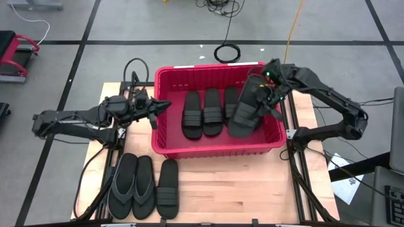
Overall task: Pick and place slides into bin
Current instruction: Put the black slide into the red bin
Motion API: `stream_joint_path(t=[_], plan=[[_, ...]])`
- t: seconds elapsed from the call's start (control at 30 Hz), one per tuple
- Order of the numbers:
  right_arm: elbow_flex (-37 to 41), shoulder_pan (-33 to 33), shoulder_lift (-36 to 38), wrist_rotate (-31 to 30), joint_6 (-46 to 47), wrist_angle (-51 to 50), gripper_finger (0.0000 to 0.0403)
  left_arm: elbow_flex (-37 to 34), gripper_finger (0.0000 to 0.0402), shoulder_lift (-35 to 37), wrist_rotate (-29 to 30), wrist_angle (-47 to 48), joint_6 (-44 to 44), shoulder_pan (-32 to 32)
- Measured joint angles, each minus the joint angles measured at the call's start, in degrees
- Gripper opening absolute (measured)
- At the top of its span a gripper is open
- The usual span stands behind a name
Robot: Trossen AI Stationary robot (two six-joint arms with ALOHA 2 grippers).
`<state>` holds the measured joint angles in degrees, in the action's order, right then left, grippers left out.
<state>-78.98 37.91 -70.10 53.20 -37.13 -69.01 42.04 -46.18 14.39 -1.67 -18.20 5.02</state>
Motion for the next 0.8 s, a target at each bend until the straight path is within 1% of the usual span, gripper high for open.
stream_joint_path(t=[0.1,0.2,0.23,0.3,0.4,0.43,0.57,0.67,0.73,0.8], plan=[[-3.11,4.88,-2.06,-5.28,-4.34,-2.15,0.0002,0.00,0.0024,-0.41,-2.76,0.27,-0.79,2.03],[-5.37,9.77,-4.72,-6.91,-8.58,-2.88,0.0002,0.02,0.0024,-0.70,-3.50,-0.19,-2.12,3.87],[-5.95,11.12,-5.68,-7.12,-10.26,-3.97,0.0002,0.00,0.0024,-0.80,-3.52,0.07,-2.63,4.45],[-7.05,12.82,-7.80,-9.93,-14.66,-7.78,0.0002,0.00,0.0024,-0.83,-3.54,-0.05,-3.80,5.60],[-7.78,13.40,-11.33,-18.50,-19.76,-13.32,0.0002,0.00,0.0024,-0.70,-3.58,-0.39,-4.00,7.09],[-7.74,13.45,-12.12,-20.02,-20.53,-13.60,0.0002,0.00,0.0024,-0.76,-3.58,-0.34,-4.02,7.57],[-7.87,13.21,-13.49,-19.88,-23.26,-12.14,0.0002,0.00,0.0024,-0.73,-3.65,-0.35,-4.04,9.33],[-7.85,11.94,-15.19,-21.39,-26.05,-12.00,0.0002,0.00,0.0024,-0.76,-4.07,-0.18,-3.85,10.42],[-7.84,11.35,-16.18,-23.13,-25.76,-12.03,0.0002,0.00,0.0024,-0.73,-4.43,-0.22,-2.99,11.05],[-7.54,11.09,-17.07,-23.22,-24.85,-12.31,0.0006,0.00,0.0024,-0.74,-4.50,-0.16,-2.74,11.75]])
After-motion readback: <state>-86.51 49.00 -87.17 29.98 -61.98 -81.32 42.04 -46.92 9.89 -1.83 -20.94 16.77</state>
